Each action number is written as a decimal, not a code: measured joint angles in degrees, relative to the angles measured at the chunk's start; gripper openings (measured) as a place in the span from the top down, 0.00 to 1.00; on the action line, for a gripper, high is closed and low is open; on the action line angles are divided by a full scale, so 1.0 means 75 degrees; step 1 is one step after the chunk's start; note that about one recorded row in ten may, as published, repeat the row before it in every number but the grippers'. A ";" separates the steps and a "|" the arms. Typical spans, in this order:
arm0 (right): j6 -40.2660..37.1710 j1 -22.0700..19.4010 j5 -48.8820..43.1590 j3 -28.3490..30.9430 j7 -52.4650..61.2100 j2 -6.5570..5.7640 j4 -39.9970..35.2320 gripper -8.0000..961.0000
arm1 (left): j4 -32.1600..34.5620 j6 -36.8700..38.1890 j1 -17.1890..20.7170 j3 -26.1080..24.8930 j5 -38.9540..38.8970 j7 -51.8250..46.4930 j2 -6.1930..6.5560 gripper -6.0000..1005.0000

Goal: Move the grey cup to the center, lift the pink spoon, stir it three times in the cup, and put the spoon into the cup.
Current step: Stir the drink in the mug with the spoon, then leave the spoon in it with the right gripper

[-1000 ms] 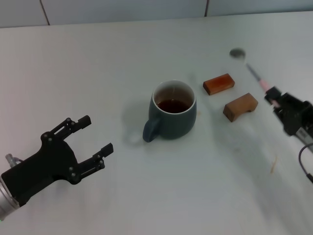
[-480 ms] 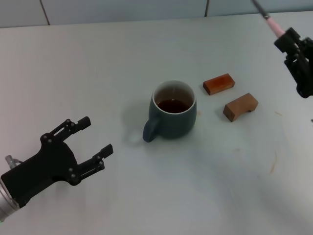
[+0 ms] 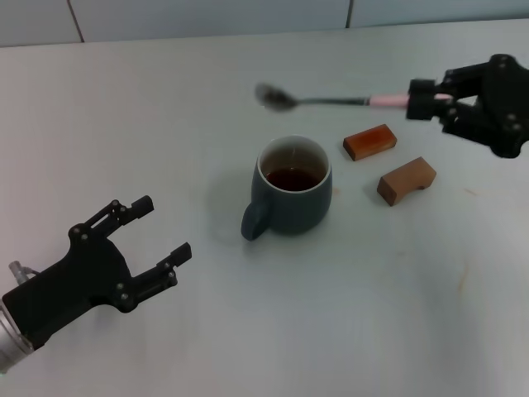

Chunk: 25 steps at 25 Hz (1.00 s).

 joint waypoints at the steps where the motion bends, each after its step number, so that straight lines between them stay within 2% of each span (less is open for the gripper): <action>1: 0.0073 0.0017 0.0001 -0.0296 0.0246 0.0032 -0.0337 0.86 | 0.0000 0.0000 0.0000 0.0000 0.0000 0.0000 0.0000 0.19; 7: 0.0704 0.0097 -0.0041 -0.1974 0.1765 0.0088 -0.2192 0.86 | -0.0105 -0.0077 0.0025 -0.0067 0.0000 0.0005 -0.0010 0.19; 11: 0.0827 0.0280 -0.0175 -0.2686 0.2683 -0.0035 -0.2981 0.86 | -0.0105 -0.0098 0.0027 -0.0067 0.0000 0.0006 -0.0018 0.19; 12: 0.0837 0.0501 -0.0450 -0.2893 0.3075 -0.0118 -0.3211 0.86 | -0.0105 -0.0099 0.0027 -0.0069 0.0000 0.0006 -0.0019 0.19; 14: 0.0825 0.0628 -0.0616 -0.2943 0.3225 -0.0151 -0.3264 0.86 | -0.0106 -0.0102 0.0028 -0.0073 0.0000 0.0006 -0.0021 0.19; 17: 0.0760 0.1222 -0.1409 -0.3146 0.3696 -0.0251 -0.3325 0.86 | -0.0164 -0.0136 0.0029 -0.0084 0.0000 0.0005 -0.0027 0.19; 25: 0.0748 0.2046 -0.2219 -0.3780 0.4263 -0.0359 -0.3248 0.86 | -0.0254 -0.0189 0.0041 -0.0138 0.0000 0.0005 -0.0035 0.19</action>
